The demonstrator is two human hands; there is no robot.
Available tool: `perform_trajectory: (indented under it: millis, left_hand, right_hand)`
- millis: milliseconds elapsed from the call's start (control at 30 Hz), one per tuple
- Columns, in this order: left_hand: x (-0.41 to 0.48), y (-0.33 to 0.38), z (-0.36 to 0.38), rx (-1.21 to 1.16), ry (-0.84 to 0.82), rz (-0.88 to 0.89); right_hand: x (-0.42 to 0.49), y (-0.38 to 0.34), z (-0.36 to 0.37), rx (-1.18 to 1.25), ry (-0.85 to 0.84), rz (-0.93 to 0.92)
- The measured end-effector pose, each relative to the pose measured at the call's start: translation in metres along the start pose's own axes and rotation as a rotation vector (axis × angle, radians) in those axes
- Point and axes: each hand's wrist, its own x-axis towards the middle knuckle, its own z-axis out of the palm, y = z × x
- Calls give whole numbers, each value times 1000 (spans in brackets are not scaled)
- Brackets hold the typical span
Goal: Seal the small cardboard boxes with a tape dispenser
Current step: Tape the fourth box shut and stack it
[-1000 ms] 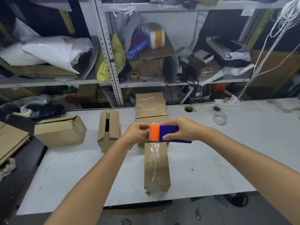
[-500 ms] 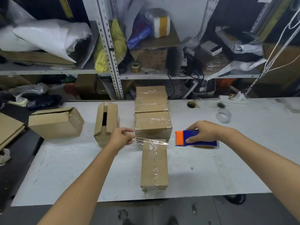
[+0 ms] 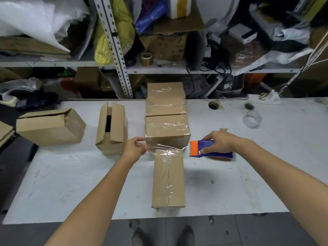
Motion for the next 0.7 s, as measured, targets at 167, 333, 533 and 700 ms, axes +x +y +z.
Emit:
perform_trajectory:
  millis: [167,333,533,700]
  left_hand:
    - [4,-30,20,-15,-2,-84]
    - [0,-35,35,-96,-69,-105]
    - [-3,-42,33,165,-41,-142]
    - [-16,-39,39,169,36,-32]
  right_hand:
    - [11,1,14,19,-14,2]
    - [15,-6,27,11,-7,-32]
    - [9,-6,28,-5,5,-32]
    - [2,-6,38,79,11,-49]
